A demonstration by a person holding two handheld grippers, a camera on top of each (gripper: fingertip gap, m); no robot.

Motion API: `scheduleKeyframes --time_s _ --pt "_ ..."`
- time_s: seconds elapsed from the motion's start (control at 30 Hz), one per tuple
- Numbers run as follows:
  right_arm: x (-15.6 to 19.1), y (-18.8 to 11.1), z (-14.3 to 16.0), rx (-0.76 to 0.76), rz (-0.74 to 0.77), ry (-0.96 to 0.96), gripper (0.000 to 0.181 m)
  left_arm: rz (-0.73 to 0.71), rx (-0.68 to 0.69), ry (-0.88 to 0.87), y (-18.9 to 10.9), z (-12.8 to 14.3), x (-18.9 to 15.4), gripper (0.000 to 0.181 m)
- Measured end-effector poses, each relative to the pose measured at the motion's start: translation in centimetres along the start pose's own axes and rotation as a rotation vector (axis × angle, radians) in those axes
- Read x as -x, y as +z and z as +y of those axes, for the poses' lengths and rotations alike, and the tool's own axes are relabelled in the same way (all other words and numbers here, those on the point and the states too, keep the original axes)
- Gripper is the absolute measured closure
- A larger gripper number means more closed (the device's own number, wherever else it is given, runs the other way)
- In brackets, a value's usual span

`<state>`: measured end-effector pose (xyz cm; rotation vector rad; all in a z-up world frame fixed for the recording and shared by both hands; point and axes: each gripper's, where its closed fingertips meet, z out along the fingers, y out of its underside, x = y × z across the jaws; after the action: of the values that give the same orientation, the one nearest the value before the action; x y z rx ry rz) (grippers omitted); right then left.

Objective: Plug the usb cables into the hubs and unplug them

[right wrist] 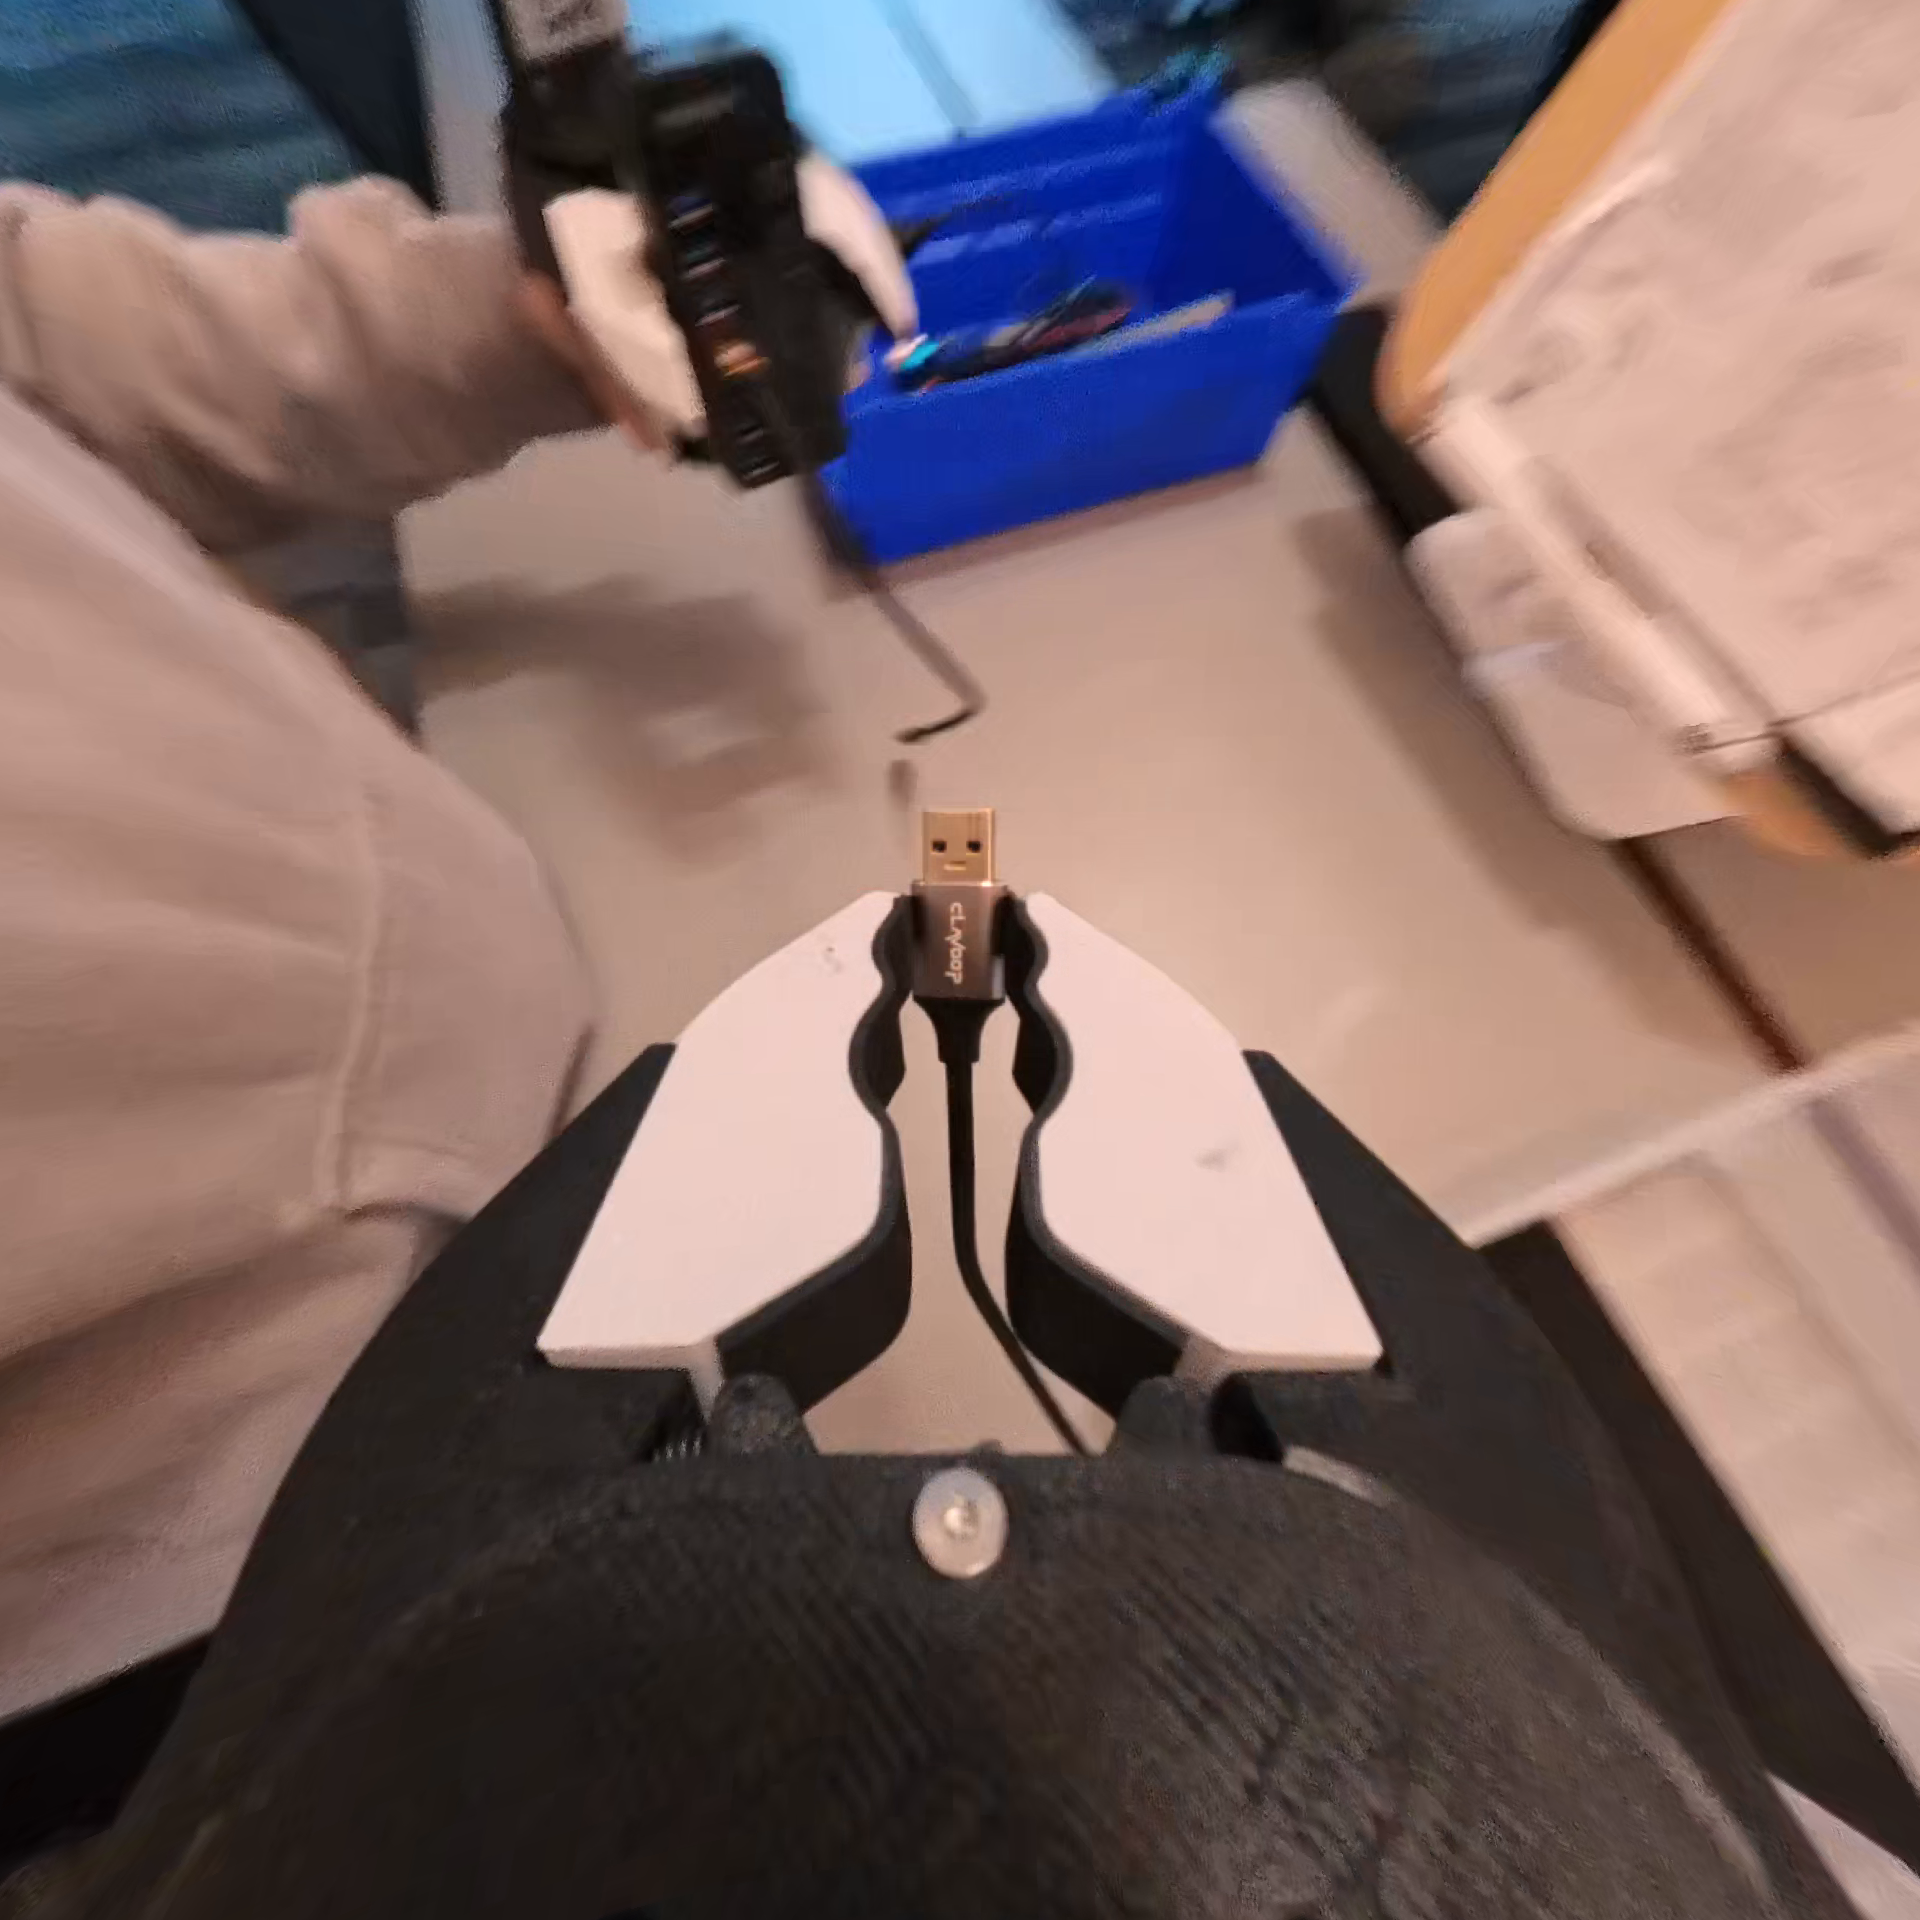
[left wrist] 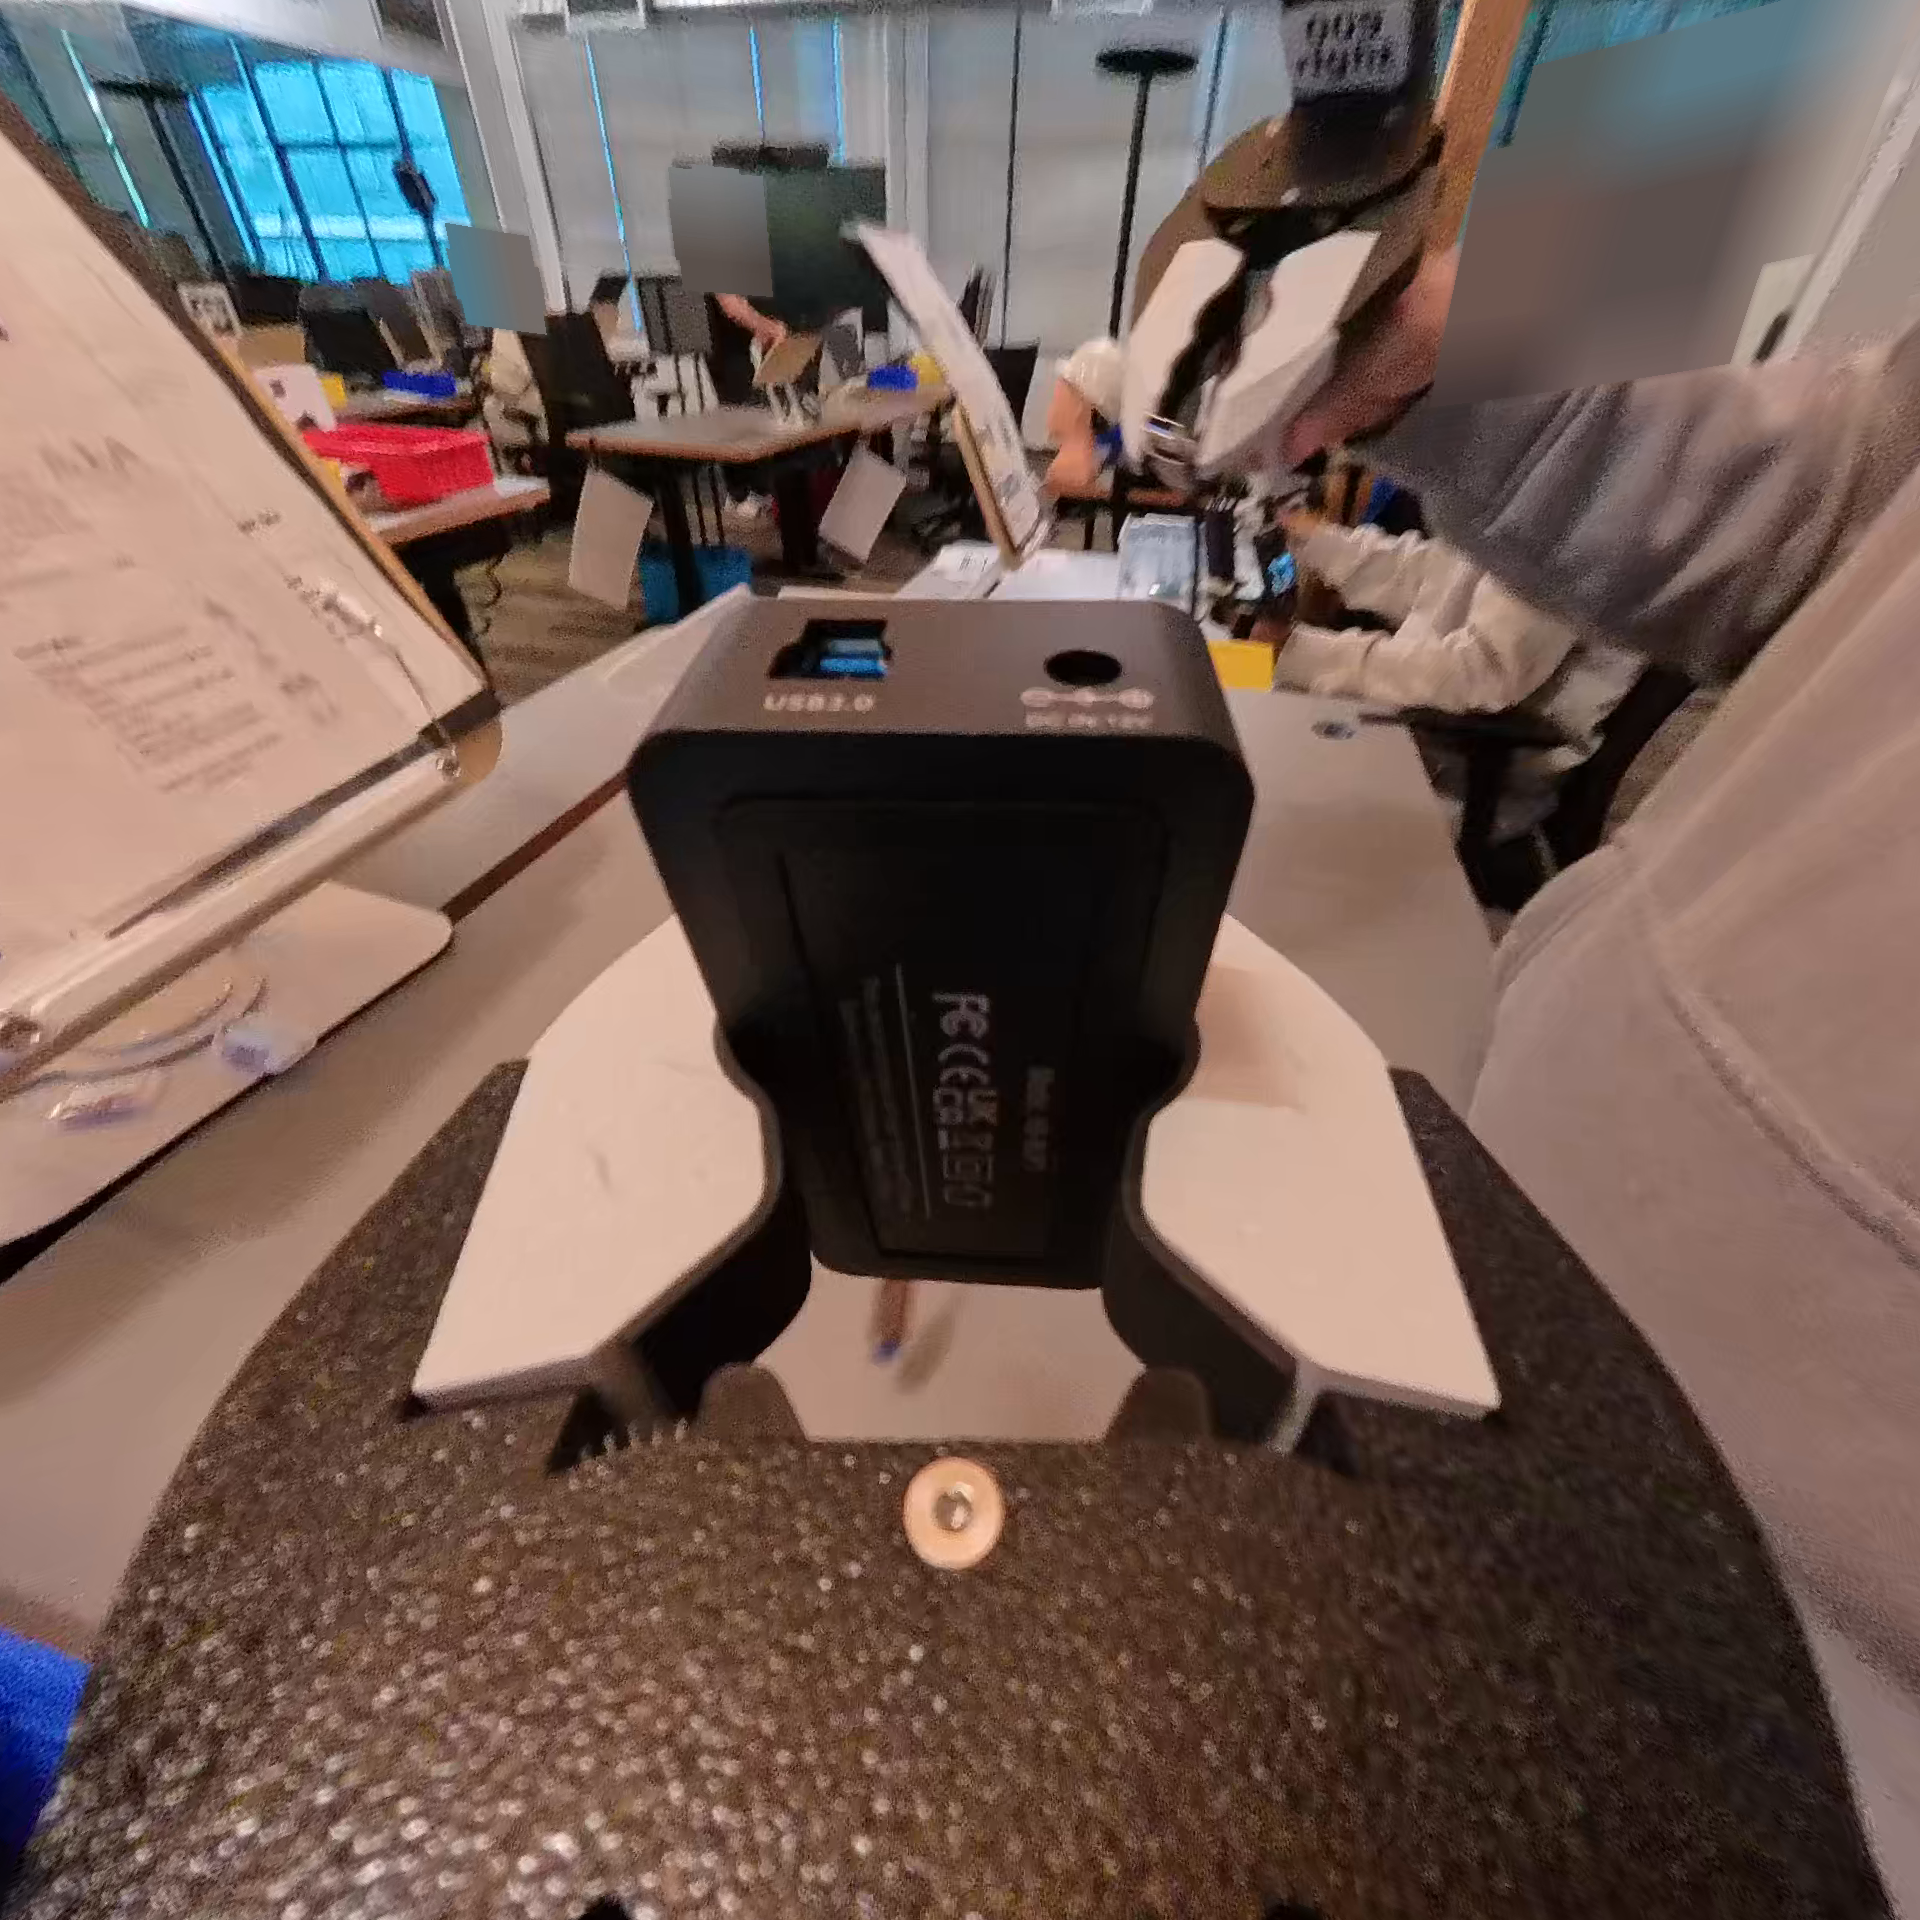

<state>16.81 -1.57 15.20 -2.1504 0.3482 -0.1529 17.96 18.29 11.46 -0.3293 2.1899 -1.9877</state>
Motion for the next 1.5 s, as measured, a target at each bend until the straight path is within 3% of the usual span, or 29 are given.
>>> scheduleKeyframes --time_s 0.03,0.13,0.27,0.33,0.43,0.53,0.63,0.7,0.77,0.83,0.97,1.07,1.17,1.27,1.4,1.5 --pt "-1.1 -1.4 -1.1 -0.073 0.063 -0.009 0.164 -0.004 0.006 0.005 0.0 -0.1 0.0 0.11" --pt "-4.6 -5.6 -3.0 -0.256 0.238 0.027 0.164 -0.009 0.061 0.028 0.5 1.2 -0.7 0.11" --pt "-8.8 -10.2 -1.9 -0.364 0.392 0.139 0.164 0.017 0.027 -0.005 1.5 1.7 -2.0 0.11" --pt "-11.1 -11.0 0.0 -0.393 0.458 0.189 0.164 0.009 0.012 -0.013 1.9 1.8 -2.0 0.11" --pt "-15.4 -10.3 7.0 -0.234 0.649 0.319 0.164 0.014 -0.025 -0.039 2.4 1.4 -2.0 0.11" --pt "-16.6 -7.2 12.2 -0.14 0.666 0.365 0.164 0.024 -0.044 -0.072 3.1 1.2 -2.0 0.11" --pt "-16.7 -4.0 14.9 -0.09 0.627 0.407 0.163 0.029 -0.011 -0.073 3.9 1.6 -2.2 0.11" --pt "-16.6 -2.7 15.6 -0.057 0.613 0.453 0.127 0.035 0.007 -0.066 4.3 1.8 -2.3 0.11" --pt "-15.9 -2.2 14.3 -0.072 0.6 0.468 0.111 0.04 0.009 -0.067 4.5 1.8 -2.5 0.11" --pt "-14.2 -1.5 11.0 -0.147 0.538 0.434 0.105 0.044 0.008 -0.07 4.7 1.9 -2.5 0.11" --pt "-4.9 3.4 2.0 -0.302 0.095 0.298 0.114 0.078 -0.019 -0.073 5.2 1.8 -2.9 0.11" --pt "1.6 7.2 -2.3 -0.331 -0.121 0.18 0.123 0.099 -0.03 -0.08 5.7 1.8 -3.2 0.11" --pt "5.3 10.5 -3.3 -0.258 -0.185 0.061 0.131 0.125 -0.047 -0.068 6.0 1.5 -3.7 0.11" --pt "6.6 12.7 -3.0 -0.198 -0.194 -0.014 0.138 0.149 -0.041 -0.039 6.2 1.5 -4.4 0.11" --pt "6.7 13.4 -2.4 -0.176 -0.241 0.029 0.153 0.181 -0.048 -0.027 6.0 1.5 -4.9 0.111" --pt "7.1 13.5 -2.0 -0.186 -0.274 0.041 0.154 0.189 -0.043 -0.014 6.0 1.6 -5.2 0.111"
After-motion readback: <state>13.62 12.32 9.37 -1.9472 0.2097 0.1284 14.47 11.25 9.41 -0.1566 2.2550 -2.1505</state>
